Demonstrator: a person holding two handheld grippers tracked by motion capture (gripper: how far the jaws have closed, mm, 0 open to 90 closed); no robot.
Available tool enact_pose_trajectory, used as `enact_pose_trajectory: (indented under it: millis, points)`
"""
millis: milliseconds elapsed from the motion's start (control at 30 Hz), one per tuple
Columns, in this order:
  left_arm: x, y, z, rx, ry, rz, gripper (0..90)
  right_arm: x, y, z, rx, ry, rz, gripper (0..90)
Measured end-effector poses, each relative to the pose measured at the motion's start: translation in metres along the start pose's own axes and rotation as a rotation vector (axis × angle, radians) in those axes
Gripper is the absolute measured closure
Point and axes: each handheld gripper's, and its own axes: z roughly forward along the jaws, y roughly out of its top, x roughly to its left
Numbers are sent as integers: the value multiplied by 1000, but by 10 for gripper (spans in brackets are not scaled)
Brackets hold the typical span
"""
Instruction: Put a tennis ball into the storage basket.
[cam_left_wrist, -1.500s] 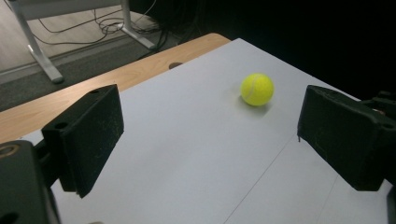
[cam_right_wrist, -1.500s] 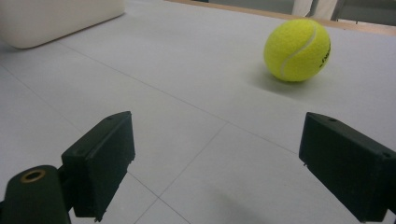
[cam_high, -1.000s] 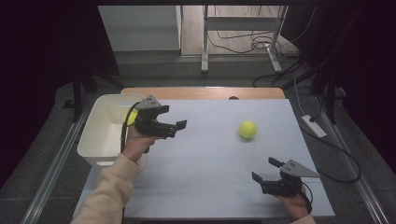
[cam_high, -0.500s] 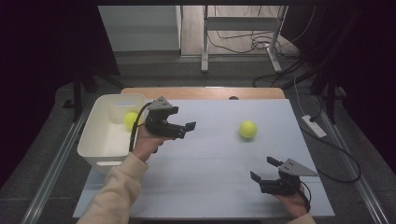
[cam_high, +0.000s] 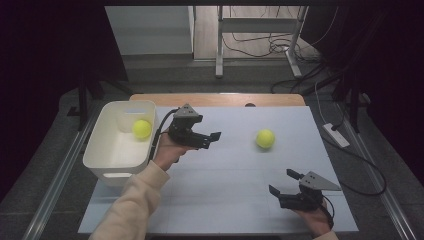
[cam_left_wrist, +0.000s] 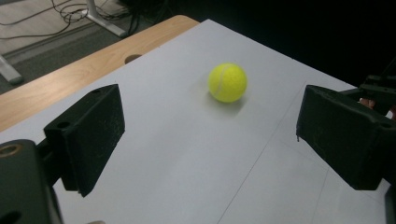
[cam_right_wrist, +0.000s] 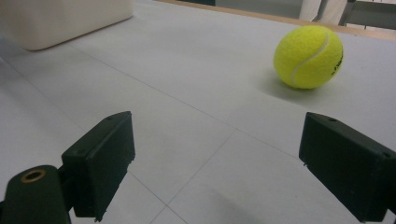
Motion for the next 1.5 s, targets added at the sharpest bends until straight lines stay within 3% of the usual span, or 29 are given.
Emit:
enact_pose_trajectory:
  millis: [900,1500]
  points:
    - [-5,3,34,35,-21,8,82,3,1,4,6,17,-15,105]
    - [-4,-1,68,66,-52,-8,80,2,2,7,3,21,-11,105]
